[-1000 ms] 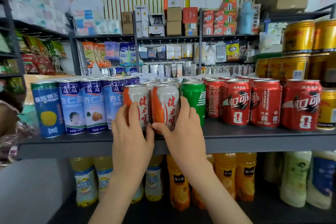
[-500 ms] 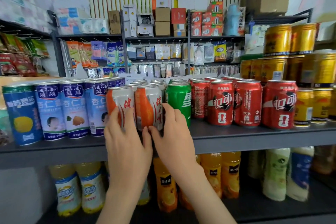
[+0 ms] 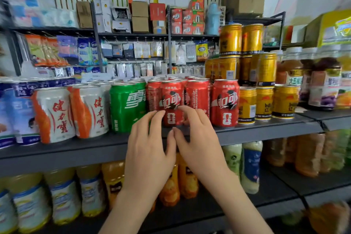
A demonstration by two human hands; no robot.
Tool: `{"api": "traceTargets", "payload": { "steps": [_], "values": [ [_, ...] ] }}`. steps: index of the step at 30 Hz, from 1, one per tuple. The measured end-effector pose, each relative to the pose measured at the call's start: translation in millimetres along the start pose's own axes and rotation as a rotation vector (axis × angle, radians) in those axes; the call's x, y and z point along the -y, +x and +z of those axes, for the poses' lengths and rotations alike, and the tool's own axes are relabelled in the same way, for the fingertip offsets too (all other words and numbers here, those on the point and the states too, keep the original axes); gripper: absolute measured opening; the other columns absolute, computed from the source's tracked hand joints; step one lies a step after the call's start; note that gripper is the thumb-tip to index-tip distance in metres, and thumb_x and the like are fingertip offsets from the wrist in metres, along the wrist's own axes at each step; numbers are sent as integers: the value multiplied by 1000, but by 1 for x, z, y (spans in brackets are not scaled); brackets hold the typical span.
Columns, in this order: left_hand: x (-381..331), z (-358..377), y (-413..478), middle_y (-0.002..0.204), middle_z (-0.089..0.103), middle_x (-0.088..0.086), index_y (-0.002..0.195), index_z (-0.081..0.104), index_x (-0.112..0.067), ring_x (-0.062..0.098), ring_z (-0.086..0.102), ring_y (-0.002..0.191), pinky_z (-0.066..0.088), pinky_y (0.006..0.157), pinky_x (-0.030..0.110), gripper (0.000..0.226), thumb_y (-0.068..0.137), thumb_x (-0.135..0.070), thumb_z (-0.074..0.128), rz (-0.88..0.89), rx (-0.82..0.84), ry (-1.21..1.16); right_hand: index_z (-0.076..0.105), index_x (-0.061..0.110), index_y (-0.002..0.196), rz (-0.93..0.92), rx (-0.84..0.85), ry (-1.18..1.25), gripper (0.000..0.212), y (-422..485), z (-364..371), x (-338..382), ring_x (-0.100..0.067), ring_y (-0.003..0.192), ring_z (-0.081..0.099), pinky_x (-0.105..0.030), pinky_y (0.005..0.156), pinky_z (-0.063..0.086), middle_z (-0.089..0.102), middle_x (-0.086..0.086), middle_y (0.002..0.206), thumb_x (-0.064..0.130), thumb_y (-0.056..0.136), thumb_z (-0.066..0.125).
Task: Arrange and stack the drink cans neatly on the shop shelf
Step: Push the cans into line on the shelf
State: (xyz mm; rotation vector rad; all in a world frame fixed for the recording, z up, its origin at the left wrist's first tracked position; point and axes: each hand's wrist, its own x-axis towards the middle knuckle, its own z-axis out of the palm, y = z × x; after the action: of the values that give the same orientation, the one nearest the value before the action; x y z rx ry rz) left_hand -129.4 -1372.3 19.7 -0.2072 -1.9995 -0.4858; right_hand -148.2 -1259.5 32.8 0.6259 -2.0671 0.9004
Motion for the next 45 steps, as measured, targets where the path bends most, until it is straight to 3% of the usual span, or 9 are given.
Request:
{"api": "traceTargets", "payload": {
  "steps": [10,15,18,22,25,33,36,39,45],
  "values": [
    [-73,63,-3,121,57,2,126,53,-15,17,53,113,39,88,23,44,86,-32,54,-22,69,-7,50,21,128,-2,1,17,39,-12,-67,-89,0,103,48,-4,83,39,42,19,109,23,90,61],
    [-90,85,-18,117,59,5,121,57,-10,19,53,110,41,91,25,37,87,-25,57,-19,42,16,56,19,121,20,-8,104,32,-26,-73,-116,-6,98,54,-16,84,46,53,10,108,17,89,62],
    [-90,86,-31,118,58,7,117,60,-6,17,50,113,31,100,17,31,92,-21,50,-1,-24,-5,58,16,118,1,-37,153,30,-36,-68,-117,-8,98,55,-22,86,48,55,8,105,12,89,60],
    [-81,78,-46,115,60,7,115,61,-5,17,51,110,34,100,19,30,92,-19,47,9,-35,24,60,13,113,-27,-89,214,26,-49,-52,-107,-11,96,57,-21,86,45,51,11,101,12,87,57],
    [-71,67,-53,116,60,6,115,62,-6,17,52,112,33,101,18,31,92,-21,46,-13,-18,30,60,14,112,-30,-20,276,25,-54,-38,-95,-10,98,56,-22,89,44,53,9,102,12,87,58],
    [-2,-16,-62,117,57,-3,118,58,-15,9,52,111,40,94,17,35,92,-33,45,-105,66,47,59,19,114,-152,95,365,28,-44,12,-26,0,97,52,-7,88,38,52,14,100,21,86,57],
    [39,-66,-60,115,53,-12,121,54,-21,0,51,107,38,90,9,36,91,-38,45,-99,120,47,58,20,116,-253,167,382,31,-37,36,16,3,96,51,-5,88,37,51,15,99,22,85,59],
    [88,-120,-52,112,54,-14,121,53,-24,-1,53,104,41,87,11,34,90,-38,47,-47,117,98,55,27,116,-332,221,406,32,-22,61,61,5,95,52,-4,87,37,53,17,99,26,85,60],
    [198,-231,-16,101,56,-22,113,56,-33,-10,54,94,38,82,2,27,88,-37,50,38,41,143,54,33,116,-497,252,377,33,32,106,146,1,97,57,-9,85,41,58,16,102,41,84,53]
  ]
}}
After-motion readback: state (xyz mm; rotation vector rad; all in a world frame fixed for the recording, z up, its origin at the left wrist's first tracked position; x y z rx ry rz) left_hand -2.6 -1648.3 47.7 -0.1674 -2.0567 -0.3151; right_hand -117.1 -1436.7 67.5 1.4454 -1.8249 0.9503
